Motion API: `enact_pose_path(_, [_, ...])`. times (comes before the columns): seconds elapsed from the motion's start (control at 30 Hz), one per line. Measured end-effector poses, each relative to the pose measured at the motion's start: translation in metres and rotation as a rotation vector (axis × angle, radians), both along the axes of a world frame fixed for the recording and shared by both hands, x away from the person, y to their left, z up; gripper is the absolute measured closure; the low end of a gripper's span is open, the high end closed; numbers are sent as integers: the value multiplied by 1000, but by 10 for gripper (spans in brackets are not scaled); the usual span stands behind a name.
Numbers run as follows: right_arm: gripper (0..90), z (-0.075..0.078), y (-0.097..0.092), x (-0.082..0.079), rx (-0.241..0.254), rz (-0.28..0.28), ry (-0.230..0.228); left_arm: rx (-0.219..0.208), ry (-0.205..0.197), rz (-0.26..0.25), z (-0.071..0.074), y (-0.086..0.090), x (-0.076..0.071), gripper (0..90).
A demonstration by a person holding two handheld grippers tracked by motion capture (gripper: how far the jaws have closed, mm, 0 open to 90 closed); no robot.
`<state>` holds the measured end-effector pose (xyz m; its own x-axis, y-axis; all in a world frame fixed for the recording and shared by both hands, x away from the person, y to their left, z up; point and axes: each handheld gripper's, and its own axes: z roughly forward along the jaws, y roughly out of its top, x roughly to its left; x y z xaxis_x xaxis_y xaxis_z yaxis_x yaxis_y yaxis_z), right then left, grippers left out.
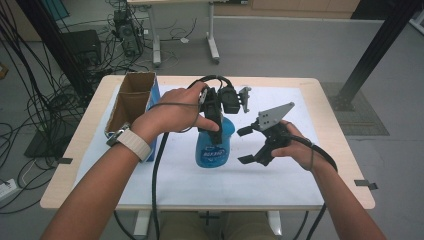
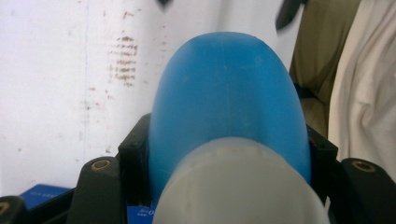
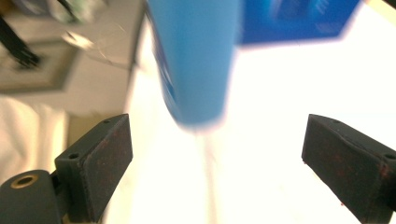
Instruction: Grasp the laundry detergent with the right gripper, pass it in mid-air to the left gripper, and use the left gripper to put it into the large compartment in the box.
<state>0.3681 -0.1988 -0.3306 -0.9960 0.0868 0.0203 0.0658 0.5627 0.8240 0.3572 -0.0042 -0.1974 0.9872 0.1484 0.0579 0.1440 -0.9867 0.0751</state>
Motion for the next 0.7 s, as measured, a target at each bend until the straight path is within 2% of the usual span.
enact_pose_path(0.1, [87,3,-16,4,-97,-53,-25,1,-10,42,2,2,2,375])
enact_pose_path(0.2, [85,5,-26,8,-184,-80,-40,-4,-17,83,5,4,4,375])
enact_pose_path(0.37, [88,9,-40,14,-287,-103,-38,-4,-24,141,13,3,7,375])
enact_pose_path(0.47, [94,15,-49,16,-332,-120,-34,-1,-23,190,19,4,9,375])
enact_pose_path(0.7, [98,21,-66,21,-373,-174,-39,6,-29,313,34,9,18,375])
